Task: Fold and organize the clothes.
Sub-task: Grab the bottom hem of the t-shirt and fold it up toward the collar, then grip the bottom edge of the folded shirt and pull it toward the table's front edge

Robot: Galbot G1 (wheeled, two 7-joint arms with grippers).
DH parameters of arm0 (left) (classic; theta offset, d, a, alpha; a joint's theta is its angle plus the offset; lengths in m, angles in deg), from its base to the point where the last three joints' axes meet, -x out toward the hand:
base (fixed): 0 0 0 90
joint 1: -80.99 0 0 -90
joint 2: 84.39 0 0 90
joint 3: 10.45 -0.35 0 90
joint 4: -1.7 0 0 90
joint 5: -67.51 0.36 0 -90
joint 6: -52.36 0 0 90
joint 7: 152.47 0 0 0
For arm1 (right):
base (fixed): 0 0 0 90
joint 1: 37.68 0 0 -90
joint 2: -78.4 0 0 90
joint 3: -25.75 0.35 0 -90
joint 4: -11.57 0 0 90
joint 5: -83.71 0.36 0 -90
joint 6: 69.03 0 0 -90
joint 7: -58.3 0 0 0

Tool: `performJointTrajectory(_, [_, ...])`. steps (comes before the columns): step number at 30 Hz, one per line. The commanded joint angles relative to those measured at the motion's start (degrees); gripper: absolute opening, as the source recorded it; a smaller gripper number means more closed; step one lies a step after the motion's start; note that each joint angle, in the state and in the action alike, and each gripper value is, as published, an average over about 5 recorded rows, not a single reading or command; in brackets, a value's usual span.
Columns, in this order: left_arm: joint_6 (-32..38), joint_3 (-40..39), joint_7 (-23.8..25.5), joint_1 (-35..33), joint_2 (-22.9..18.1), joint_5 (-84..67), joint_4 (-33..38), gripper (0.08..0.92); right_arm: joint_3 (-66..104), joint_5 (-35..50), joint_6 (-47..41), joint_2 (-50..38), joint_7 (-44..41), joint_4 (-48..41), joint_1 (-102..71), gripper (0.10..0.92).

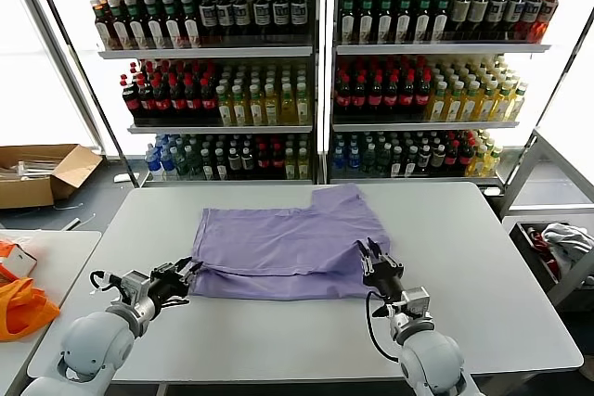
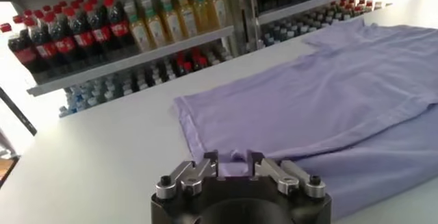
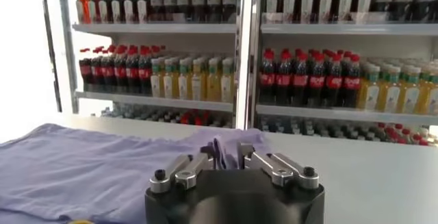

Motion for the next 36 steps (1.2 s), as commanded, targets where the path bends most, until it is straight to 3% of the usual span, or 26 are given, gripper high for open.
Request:
performJointTrajectory(1, [-0.1, 3.9, -2.5, -5.6, -0.2, 0.6, 4.5, 0.452, 1.7, -0.9, -4.2, -1.3, 2.4, 4.2, -2.6, 0.498])
performJointTrajectory(7, [-0.1, 3.8, -4.2, -11.5, -2.7, 1.3, 8.4, 0.625, 5.4, -2.5, -7.1, -1.7, 5.4, 11.3, -12.0, 0.671])
performJointTrajectory(12, [-0.1, 2.5, -4.4, -11.5, -4.1, 1.6, 7.1, 0.761, 6.0, -4.1, -7.7, -1.1, 7.1, 11.4, -16.8, 0.797])
performJointTrajectory(19, [0.3, 1.5, -3.6, -9.2, -4.0, 0.8, 4.6, 0.822, 5.5, -2.3, -9.2, -0.2, 9.2, 8.7, -15.9, 0.82])
performJointTrajectory(22, [0.4, 1.5, -2.5, -8.7, -3.4, 0.3, 4.0, 0.823, 4.7, -1.0, -9.9, 0.0, 9.8, 7.8, -14.9, 0.78])
performJointTrajectory(29, [1.5, 1.3, -1.6, -6.6, -3.2, -2.7, 1.6, 0.807, 3.2, 0.6, -11.0, 0.4, 10.7, 7.5, -13.2, 0.585])
performJointTrajectory(36, [2.1, 1.2, -1.7, -6.5, -3.2, -5.8, 0.2, 0.628, 2.6, 0.4, -10.2, 0.1, 10.1, 7.3, -13.1, 0.377])
